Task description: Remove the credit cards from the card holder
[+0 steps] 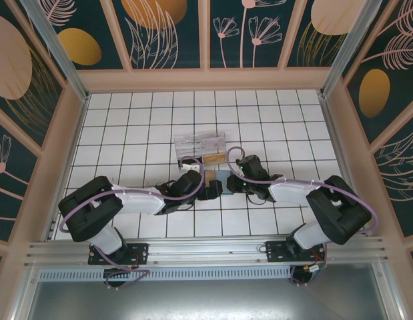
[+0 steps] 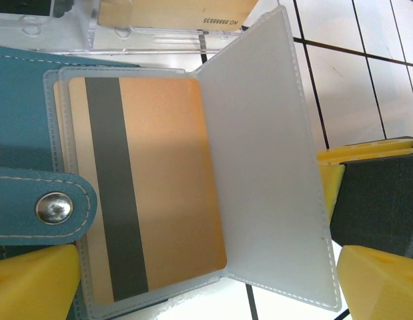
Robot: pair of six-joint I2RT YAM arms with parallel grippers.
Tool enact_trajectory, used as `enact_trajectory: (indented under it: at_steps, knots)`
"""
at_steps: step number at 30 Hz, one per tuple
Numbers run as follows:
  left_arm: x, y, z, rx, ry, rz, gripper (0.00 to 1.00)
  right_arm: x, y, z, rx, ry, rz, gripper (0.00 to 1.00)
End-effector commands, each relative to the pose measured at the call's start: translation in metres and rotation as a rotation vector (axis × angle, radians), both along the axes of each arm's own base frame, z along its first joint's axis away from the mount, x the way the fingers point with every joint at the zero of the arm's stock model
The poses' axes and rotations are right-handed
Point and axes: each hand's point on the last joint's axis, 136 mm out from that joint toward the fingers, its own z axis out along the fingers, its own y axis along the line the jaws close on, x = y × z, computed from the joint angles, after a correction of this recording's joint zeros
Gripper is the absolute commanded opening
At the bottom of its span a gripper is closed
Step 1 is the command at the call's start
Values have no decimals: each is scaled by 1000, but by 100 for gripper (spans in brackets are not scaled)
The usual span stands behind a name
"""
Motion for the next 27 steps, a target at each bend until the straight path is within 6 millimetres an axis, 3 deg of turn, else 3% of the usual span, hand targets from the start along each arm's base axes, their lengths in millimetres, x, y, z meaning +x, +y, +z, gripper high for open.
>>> enact_trajectory:
  at_steps: [1, 12, 27]
  knots:
    - [-5, -1, -2, -5, 12, -26, 98, -3, 0, -6, 5, 26, 6, 27]
    - [-11, -11, 6, -35, 8, -96, 99, -3, 1, -6, 7, 30, 8, 27]
    - [-8, -1, 20, 4, -39, -80, 99, 1, -3, 5, -3, -3, -10, 27]
